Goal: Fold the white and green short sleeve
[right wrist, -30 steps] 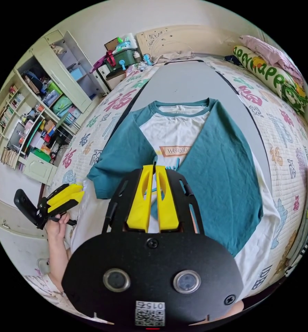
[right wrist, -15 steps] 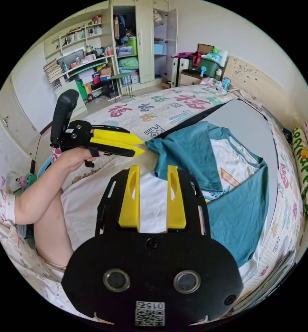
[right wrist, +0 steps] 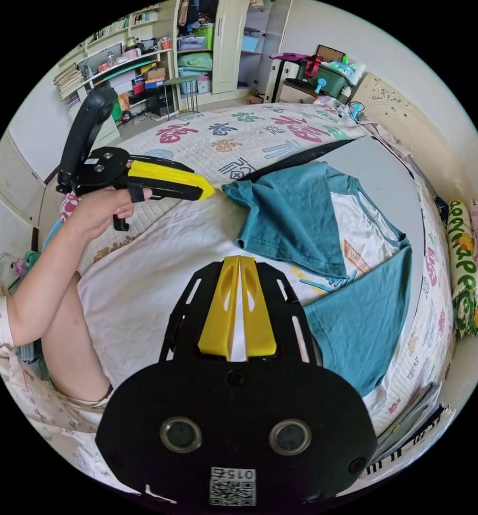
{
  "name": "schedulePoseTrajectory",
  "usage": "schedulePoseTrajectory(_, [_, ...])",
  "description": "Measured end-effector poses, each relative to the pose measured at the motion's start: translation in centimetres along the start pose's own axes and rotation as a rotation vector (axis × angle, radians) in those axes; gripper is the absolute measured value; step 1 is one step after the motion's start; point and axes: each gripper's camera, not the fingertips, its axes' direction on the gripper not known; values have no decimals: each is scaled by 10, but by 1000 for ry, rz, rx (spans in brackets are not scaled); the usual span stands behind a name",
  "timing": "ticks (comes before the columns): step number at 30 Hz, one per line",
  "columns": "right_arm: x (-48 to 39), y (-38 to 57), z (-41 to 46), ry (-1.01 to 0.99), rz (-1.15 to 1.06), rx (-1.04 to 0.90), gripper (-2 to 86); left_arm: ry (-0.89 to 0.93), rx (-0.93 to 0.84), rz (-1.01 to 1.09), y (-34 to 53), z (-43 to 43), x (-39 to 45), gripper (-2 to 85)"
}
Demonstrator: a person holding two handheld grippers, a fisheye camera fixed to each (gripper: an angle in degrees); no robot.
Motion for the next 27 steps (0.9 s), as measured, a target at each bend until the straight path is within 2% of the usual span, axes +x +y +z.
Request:
schedulePoseTrajectory(6, [41,4,-33,-73,179,110,65,71,68,-39,-21,-16,-27,55])
schedulePoseTrajectory(9, [81,1,-40,-92,324,148,77,81,136,24,-39,-28,-16,62])
schedulePoseTrajectory(13, [122,-18,-36,-132,448,136,97,8,48,37,-66,0,-15,67])
schedulePoseTrajectory(17, [140,-39,-28,-35,525,84,117,4,13,8,-87,13,-32,67])
schedulePoseTrajectory(21, [154,-47,-18,-93,556,47,100,5,-19,-3,-106,20,-40,56])
schedulePoseTrajectory(23, [151,-52,-13,-135,525,13,65,-13,-43,-5,-118,22,-41,47])
schedulePoseTrajectory(27, [148,-52,-21,-69,554,43,21,-30,-71,-3,-134,23,-43,29])
